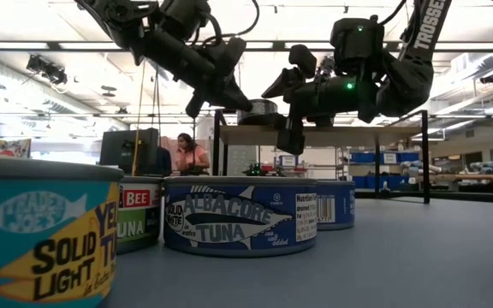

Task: Stack canned seafood by type on shelf
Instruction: Put the blue tuna can on the shelf, then stack the blue tuna can on top of the blue tuna can on the shelf

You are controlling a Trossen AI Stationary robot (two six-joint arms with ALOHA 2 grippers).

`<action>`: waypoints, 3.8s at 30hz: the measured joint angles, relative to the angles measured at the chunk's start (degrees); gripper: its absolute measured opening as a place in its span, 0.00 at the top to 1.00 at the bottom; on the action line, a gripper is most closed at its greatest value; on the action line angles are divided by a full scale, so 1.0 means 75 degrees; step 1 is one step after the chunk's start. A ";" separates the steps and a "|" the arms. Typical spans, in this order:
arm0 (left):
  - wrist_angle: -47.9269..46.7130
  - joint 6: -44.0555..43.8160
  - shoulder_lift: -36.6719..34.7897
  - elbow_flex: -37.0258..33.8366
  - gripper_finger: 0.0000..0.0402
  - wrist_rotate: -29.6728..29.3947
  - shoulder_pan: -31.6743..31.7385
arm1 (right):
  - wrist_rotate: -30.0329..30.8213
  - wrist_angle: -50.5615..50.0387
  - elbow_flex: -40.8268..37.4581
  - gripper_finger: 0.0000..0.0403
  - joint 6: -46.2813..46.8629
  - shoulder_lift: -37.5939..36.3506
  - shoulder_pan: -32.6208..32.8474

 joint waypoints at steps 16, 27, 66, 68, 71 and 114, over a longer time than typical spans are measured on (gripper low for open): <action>-0.0039 0.0029 0.0037 -0.0001 1.00 -0.0265 0.0044 | -0.0001 -0.0034 0.0000 0.45 -0.0061 0.0000 0.0241; -0.0165 -0.0002 0.0058 0.0001 1.00 -0.0467 0.0047 | -0.0515 -0.0222 0.0000 0.45 0.0055 0.0000 0.0208; -0.1928 -0.0877 -0.1246 0.0013 1.00 0.0475 -0.0103 | -0.5227 -0.1249 0.1161 0.45 -0.0436 0.0006 -0.0713; -0.2174 -0.0874 -0.1420 0.0007 1.00 0.0486 -0.0251 | -0.5557 -0.1229 0.1038 0.45 -0.0626 -0.0011 -0.0567; -0.2598 -0.0871 -0.1867 0.0004 1.00 0.0475 -0.0463 | -0.5701 -0.1178 0.0572 0.45 -0.0803 -0.0144 -0.0314; -0.2011 -0.3411 -0.3107 -0.0025 0.98 -0.0820 -0.4815 | -0.2593 -0.6702 -0.1957 0.60 -0.3123 -0.4018 0.5548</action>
